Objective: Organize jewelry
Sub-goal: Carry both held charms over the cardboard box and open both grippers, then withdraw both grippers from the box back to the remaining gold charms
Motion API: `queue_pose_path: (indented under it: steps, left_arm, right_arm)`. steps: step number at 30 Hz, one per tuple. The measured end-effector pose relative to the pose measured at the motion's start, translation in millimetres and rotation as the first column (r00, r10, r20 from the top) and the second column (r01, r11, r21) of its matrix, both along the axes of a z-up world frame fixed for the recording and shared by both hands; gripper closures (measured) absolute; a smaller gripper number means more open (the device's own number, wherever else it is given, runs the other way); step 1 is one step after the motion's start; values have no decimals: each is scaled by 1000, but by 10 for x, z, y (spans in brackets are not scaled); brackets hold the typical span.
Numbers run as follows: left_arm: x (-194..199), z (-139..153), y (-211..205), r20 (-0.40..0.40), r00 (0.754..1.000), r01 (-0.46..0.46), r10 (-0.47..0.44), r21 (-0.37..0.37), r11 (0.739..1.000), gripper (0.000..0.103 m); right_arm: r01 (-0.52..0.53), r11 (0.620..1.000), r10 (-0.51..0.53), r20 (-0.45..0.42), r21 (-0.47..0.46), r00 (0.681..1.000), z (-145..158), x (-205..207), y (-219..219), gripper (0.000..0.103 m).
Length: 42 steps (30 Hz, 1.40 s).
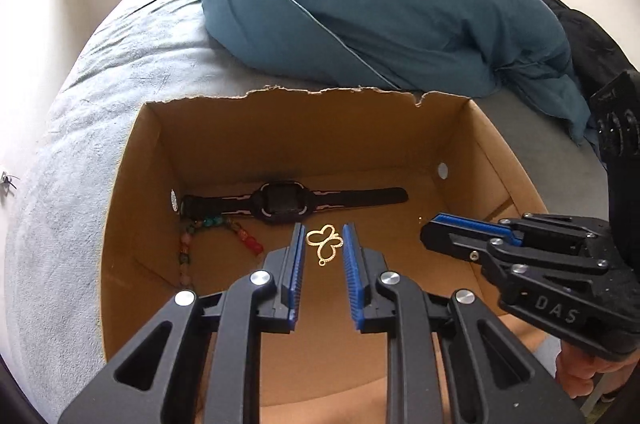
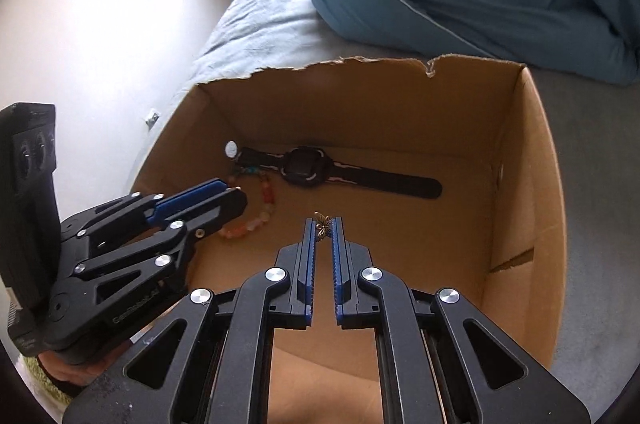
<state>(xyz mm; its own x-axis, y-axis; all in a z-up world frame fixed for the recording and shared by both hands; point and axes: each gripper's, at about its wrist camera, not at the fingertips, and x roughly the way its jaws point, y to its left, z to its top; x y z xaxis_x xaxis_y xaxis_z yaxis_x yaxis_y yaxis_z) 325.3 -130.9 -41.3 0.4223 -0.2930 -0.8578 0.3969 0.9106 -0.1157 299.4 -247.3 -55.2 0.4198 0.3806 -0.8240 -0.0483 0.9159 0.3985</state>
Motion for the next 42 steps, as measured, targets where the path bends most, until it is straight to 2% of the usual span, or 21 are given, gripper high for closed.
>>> queue_pose_path:
  steps: [10, 17, 18, 22, 25, 28, 33, 38, 42]
  left_arm:
    - [75, -5, 50, -32, 999, -24, 23, -40, 999, 80]
    - [20, 116, 97, -14, 999, -38, 37, -57, 998, 80]
    - [-5, 154, 109, -7, 999, -39, 38, -61, 997, 80]
    - [-148, 334, 154, 29, 999, -32, 34, -76, 997, 80]
    - [-351, 516, 229, 73, 997, -16, 22, -86, 996, 80]
    - [-631, 686, 361, 124, 992, 1, 11, -94, 996, 75]
    - [-1176, 887, 675, 202, 979, 2, 24, -126, 992, 71]
    - [-1698, 945, 913, 295, 954, 3, 45, -163, 987, 65]
    - [-2014, 832, 985, 332, 942, 11, 46, -167, 986, 63]
  right_arm:
    - [17, 1000, -17, 17, 4, 1000, 21, 22, -50, 92]
    - [35, 999, -34, 55, -7, 998, 239, -148, -129, 91]
    - [37, 999, -36, 64, -13, 997, 278, -172, -130, 90]
    - [33, 999, -30, 121, -23, 992, 501, -356, -139, 74]
    - [31, 999, -25, 176, -31, 984, 699, -571, -138, 73]
    - [31, 999, -21, 233, -38, 972, 897, -864, -174, 73]
    - [59, 997, -38, 332, -55, 943, 1119, -1483, -260, 71]
    - [111, 991, -71, 413, -74, 908, 1099, -2023, -244, 69]
    - [122, 989, -75, 427, -83, 901, 928, -2277, -154, 69]
